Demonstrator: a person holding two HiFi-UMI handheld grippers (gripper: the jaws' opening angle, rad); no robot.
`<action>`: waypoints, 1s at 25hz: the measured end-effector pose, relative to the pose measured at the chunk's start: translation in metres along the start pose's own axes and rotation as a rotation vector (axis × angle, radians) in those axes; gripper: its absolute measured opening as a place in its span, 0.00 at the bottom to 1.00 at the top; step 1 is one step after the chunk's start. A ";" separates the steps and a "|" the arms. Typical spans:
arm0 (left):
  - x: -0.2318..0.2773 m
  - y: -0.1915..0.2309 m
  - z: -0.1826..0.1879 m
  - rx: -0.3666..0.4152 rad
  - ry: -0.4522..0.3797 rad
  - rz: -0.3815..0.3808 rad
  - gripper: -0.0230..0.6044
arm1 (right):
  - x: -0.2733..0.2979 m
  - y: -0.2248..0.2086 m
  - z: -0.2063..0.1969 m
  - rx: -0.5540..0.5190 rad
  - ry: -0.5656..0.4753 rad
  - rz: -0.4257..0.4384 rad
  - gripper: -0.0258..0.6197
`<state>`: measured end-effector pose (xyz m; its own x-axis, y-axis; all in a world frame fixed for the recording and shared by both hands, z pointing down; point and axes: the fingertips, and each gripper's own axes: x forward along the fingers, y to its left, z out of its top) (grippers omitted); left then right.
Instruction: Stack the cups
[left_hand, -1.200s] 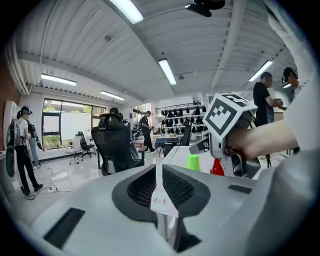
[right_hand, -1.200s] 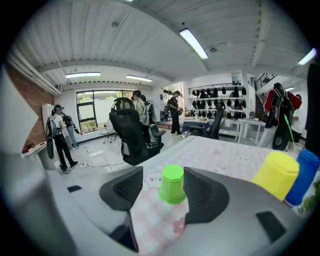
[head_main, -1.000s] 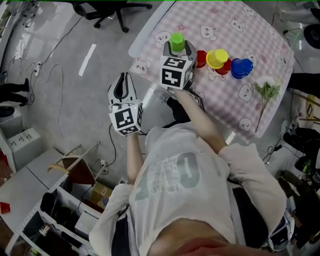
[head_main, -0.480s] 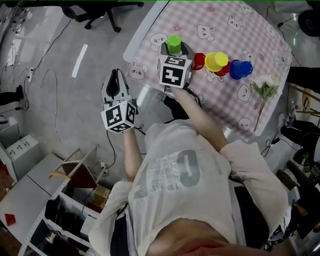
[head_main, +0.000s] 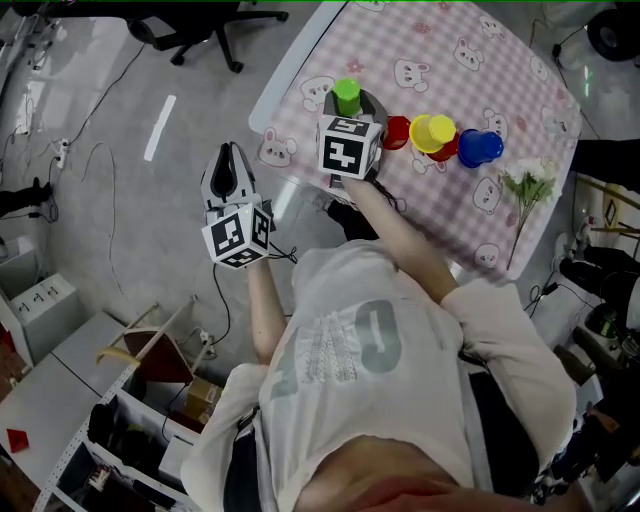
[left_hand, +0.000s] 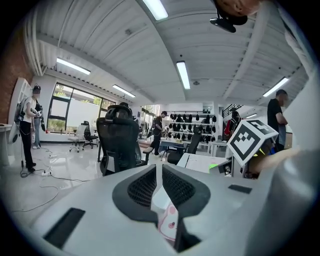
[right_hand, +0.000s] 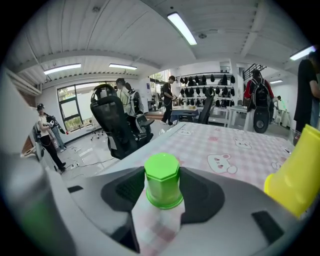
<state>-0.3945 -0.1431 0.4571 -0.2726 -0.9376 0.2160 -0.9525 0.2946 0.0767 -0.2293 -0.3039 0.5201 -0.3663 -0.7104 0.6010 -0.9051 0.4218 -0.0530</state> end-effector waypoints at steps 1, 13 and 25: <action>0.000 0.000 0.000 0.000 -0.001 0.002 0.09 | -0.002 0.001 0.003 -0.013 -0.012 0.008 0.39; -0.007 -0.048 0.019 0.050 -0.050 -0.079 0.09 | -0.107 -0.004 0.072 -0.074 -0.229 0.272 0.39; -0.031 -0.139 0.011 0.086 -0.065 -0.222 0.09 | -0.229 -0.131 0.092 -0.225 -0.308 0.215 0.39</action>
<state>-0.2551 -0.1571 0.4290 -0.0612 -0.9883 0.1400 -0.9973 0.0662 0.0313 -0.0470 -0.2485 0.3157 -0.6192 -0.7134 0.3280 -0.7443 0.6664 0.0442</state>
